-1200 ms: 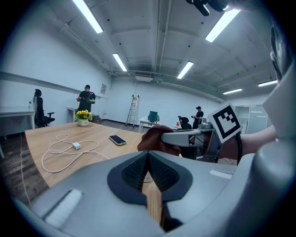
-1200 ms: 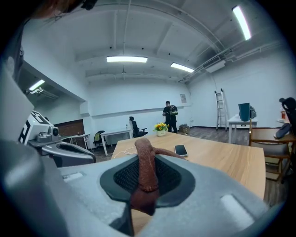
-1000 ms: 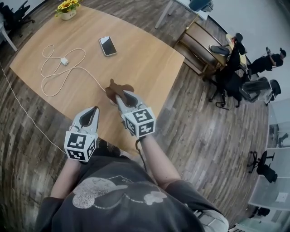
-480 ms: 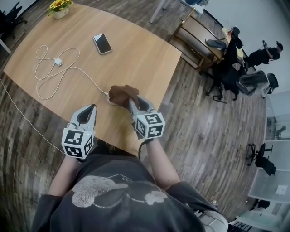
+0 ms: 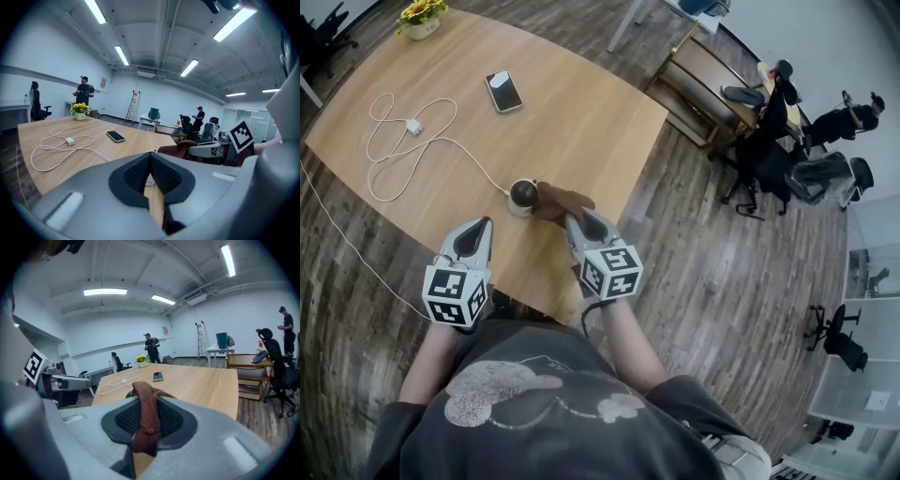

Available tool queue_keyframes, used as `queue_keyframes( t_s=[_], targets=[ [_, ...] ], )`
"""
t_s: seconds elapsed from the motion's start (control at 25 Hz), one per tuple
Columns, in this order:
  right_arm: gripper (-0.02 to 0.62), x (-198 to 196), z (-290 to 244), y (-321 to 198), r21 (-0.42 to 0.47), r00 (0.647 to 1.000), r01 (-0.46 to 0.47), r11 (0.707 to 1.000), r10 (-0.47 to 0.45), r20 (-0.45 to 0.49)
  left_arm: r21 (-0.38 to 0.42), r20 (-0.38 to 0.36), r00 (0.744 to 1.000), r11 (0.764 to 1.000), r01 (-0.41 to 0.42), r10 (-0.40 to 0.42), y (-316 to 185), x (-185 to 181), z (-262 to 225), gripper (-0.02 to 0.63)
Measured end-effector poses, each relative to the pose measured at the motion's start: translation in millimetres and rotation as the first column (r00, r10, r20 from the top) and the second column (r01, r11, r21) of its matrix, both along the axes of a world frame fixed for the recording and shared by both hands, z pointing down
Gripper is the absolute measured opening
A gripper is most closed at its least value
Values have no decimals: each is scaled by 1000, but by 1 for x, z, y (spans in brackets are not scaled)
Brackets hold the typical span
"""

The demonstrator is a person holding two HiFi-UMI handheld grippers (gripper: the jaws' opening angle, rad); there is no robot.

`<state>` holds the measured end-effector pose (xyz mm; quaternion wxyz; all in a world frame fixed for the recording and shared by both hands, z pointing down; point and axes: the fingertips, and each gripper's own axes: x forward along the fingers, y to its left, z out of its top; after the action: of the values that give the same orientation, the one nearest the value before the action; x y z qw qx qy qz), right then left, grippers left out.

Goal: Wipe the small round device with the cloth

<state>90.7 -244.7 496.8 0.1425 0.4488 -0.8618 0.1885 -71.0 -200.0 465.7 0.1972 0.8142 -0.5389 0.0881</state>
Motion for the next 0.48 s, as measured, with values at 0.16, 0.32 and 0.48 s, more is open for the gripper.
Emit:
queue_keyframes(
  t_s=[0.16,0.32,0.48],
  targets=[
    [61,-35,-30,19,75,989,133,988,-138,55,3,-2,999,999,43,-43,0,-9,-1,20],
    [61,-75,-39,31,103,964,238,966,-248,101,-1,2,998,998,71,-71,3,-18,1,20],
    [61,-99,-19,18,84,960,265,961,-271,68,-11,5,997,997,77,-77,3,-22,4,18]
  ],
)
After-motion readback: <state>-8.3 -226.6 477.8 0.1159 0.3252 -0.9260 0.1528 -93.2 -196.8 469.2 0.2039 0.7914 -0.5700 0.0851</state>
